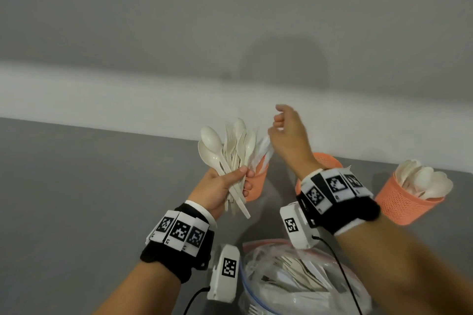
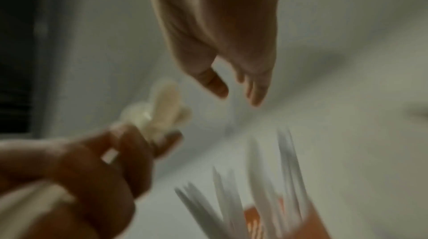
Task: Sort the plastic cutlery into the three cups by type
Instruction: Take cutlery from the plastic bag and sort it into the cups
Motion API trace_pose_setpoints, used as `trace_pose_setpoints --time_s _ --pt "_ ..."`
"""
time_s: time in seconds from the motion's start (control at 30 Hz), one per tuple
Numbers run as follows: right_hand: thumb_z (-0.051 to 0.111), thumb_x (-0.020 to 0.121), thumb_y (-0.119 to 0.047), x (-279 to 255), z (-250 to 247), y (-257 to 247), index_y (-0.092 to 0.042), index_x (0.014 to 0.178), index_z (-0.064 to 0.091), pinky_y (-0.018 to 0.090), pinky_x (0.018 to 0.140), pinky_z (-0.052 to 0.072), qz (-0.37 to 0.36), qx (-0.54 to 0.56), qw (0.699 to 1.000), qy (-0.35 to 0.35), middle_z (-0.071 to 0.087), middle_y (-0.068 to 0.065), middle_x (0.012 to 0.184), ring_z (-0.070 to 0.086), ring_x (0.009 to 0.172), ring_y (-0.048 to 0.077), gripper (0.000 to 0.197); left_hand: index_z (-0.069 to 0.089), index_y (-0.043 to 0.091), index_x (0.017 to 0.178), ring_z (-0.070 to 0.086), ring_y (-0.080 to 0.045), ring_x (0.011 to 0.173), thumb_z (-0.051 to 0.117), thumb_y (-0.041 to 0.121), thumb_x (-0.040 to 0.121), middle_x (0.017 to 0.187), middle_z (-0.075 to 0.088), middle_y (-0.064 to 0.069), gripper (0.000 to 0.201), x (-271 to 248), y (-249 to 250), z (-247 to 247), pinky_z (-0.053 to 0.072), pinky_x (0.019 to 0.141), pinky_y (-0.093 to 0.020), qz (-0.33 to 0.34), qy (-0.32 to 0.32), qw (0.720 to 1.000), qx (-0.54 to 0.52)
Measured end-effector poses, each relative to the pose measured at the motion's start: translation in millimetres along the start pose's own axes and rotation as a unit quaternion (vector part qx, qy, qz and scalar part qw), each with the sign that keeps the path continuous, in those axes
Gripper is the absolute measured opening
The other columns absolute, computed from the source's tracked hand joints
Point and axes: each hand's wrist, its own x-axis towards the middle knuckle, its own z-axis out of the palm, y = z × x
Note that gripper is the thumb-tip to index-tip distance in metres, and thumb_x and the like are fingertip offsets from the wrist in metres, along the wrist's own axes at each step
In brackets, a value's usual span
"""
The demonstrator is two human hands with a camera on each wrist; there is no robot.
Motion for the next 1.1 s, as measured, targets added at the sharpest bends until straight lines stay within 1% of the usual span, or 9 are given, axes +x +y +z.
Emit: trace_pose_setpoints --time_s 0.07,0.13,0.37,0.5,0.6,0.73,0.87,0.97,1.1 --pt "0.053 0.086 0.001 -20 -15 -19 -0.003 0.105 0.061 0.008 0.068 0.041 -0.08 0.005 0.996 0.042 0.058 0.012 0.099 0.051 0.079 0.013 0.021 0.06 0.002 0.082 0.054 -0.009 0.047 0.047 0.002 0.091 0.058 0.061 -0.001 0.016 0 -1 4 0.047 0.047 -0.02 0.005 0.007 1.0 0.005" --pt "0.059 0.084 -0.005 -38 -17 -24 -0.002 0.087 0.068 0.013 0.063 0.039 -0.089 -0.042 0.995 -0.035 0.061 0.007 0.084 0.05 0.07 0.011 0.009 0.061 0.002 0.083 0.052 -0.01 0.045 0.048 0.001 0.091 0.052 0.056 -0.003 0.015 2 -3 12 0.046 0.046 -0.019 0.008 0.018 1.0 0.006" --pt "0.064 0.086 -0.024 -62 -16 -8 -0.006 0.094 0.063 0.01 0.052 0.034 -0.032 -0.127 0.99 -0.051 0.047 -0.013 0.058 0.046 0.055 0.0 0.02 0.059 -0.006 0.099 0.055 -0.011 0.051 0.054 -0.002 0.082 0.055 0.061 0.002 0.018 2 -14 38 0.045 0.052 -0.023 0.052 -0.039 0.998 0.012" --pt "0.059 0.09 -0.021 -63 -27 -4 -0.015 0.081 0.053 0.008 0.051 0.036 -0.004 -0.077 0.995 -0.056 0.05 -0.01 0.058 0.049 0.054 -0.001 0.012 0.049 -0.013 0.111 0.056 -0.01 0.049 0.052 -0.004 0.086 0.055 0.061 0.001 0.026 -1 -21 46 0.047 0.053 -0.022 0.06 -0.028 0.997 0.032" --pt "0.051 0.093 -0.016 -65 -30 0 -0.017 0.068 0.043 0.021 0.052 0.043 -0.023 -0.066 0.997 -0.024 0.051 -0.005 0.055 0.054 0.05 0.013 0.027 0.054 -0.012 0.11 0.057 -0.017 0.058 0.052 0.001 0.09 0.068 0.059 -0.01 0.024 1 -25 52 0.049 0.064 -0.033 0.051 -0.003 0.998 0.041" --pt "0.04 0.098 -0.013 -69 -36 -3 -0.007 0.083 0.038 0.011 0.044 0.04 -0.047 -0.001 0.999 0.025 0.051 -0.01 0.062 0.055 0.048 0.003 0.017 0.057 0.01 0.122 0.056 -0.016 0.056 0.052 0.01 0.092 0.075 0.062 -0.006 0.03 4 -26 57 0.048 0.05 -0.028 0.037 0.003 0.999 -0.007" --pt "0.032 0.101 -0.021 -64 -46 -14 -0.011 0.098 0.041 0.022 0.053 0.049 -0.061 0.171 0.981 0.072 0.055 -0.002 0.066 0.056 0.051 0.008 0.014 0.06 0.013 0.114 0.051 -0.013 0.049 0.05 0.01 0.093 0.076 0.061 -0.003 0.023 8 -25 57 0.044 0.047 -0.023 0.019 0.044 0.999 0.003" --pt "0.047 0.096 -0.028 -59 -52 -13 -0.017 0.089 0.05 0.024 0.047 0.042 -0.048 0.192 0.98 0.006 0.05 -0.006 0.058 0.046 0.047 0.006 0.013 0.064 0.016 0.096 0.045 -0.014 0.049 0.058 0.015 0.087 0.07 0.058 -0.004 0.011 11 -31 54 0.039 0.05 -0.026 0.025 0.07 0.997 0.033" --pt "0.077 0.073 -0.03 -65 -39 -4 -0.006 0.086 0.064 0.046 0.063 0.059 0.026 0.129 0.989 -0.068 0.071 0.014 0.08 0.07 0.07 0.025 0.03 0.063 0.013 0.074 0.047 -0.015 0.048 0.057 0.013 0.088 0.053 0.05 -0.004 0.016 10 -33 57 0.039 0.052 -0.028 0.04 0.071 0.99 0.112"
